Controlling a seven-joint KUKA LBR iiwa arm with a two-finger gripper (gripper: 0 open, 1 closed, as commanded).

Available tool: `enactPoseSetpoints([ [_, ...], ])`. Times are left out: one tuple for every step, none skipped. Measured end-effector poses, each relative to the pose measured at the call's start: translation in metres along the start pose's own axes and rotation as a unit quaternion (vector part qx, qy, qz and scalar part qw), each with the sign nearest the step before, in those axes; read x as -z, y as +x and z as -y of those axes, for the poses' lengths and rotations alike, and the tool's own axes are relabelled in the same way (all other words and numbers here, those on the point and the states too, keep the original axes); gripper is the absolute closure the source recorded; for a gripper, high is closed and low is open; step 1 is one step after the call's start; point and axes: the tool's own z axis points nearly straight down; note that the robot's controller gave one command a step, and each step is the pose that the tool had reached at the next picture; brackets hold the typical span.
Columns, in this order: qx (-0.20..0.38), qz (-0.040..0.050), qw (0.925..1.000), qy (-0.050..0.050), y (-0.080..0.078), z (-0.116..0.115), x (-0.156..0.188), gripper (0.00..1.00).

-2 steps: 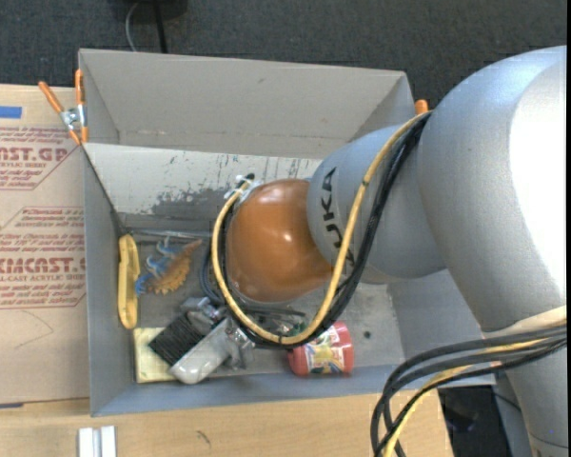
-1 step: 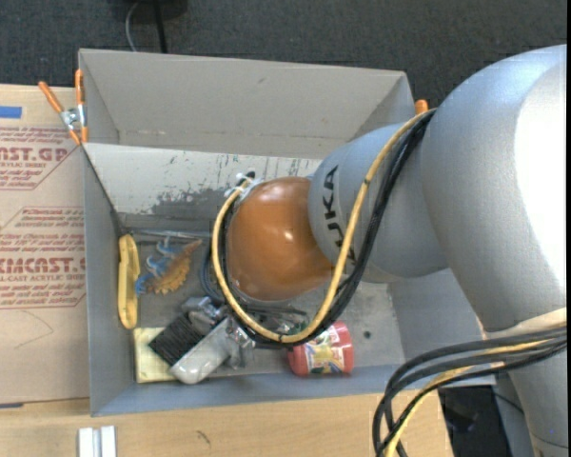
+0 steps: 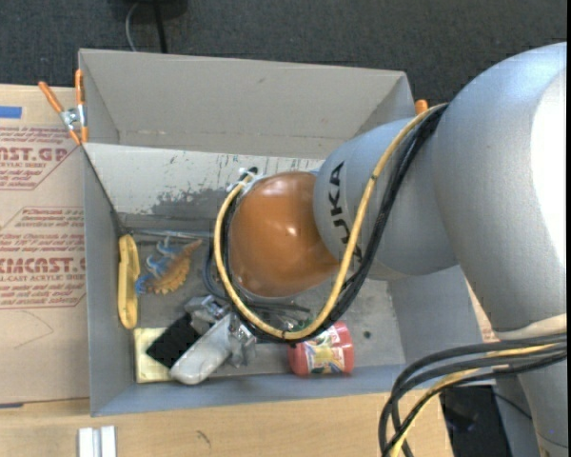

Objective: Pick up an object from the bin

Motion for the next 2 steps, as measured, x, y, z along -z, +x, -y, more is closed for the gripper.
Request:
enactPoseSetpoints([
  [0.0, -0.0019, 1.0, 0.0, -0.0007, -0.0001, 0.0128, 1.0],
  [0.0, -0.0063, 1.0, -0.002, 0.0006, -0.0011, 0.0215, 1.0],
])
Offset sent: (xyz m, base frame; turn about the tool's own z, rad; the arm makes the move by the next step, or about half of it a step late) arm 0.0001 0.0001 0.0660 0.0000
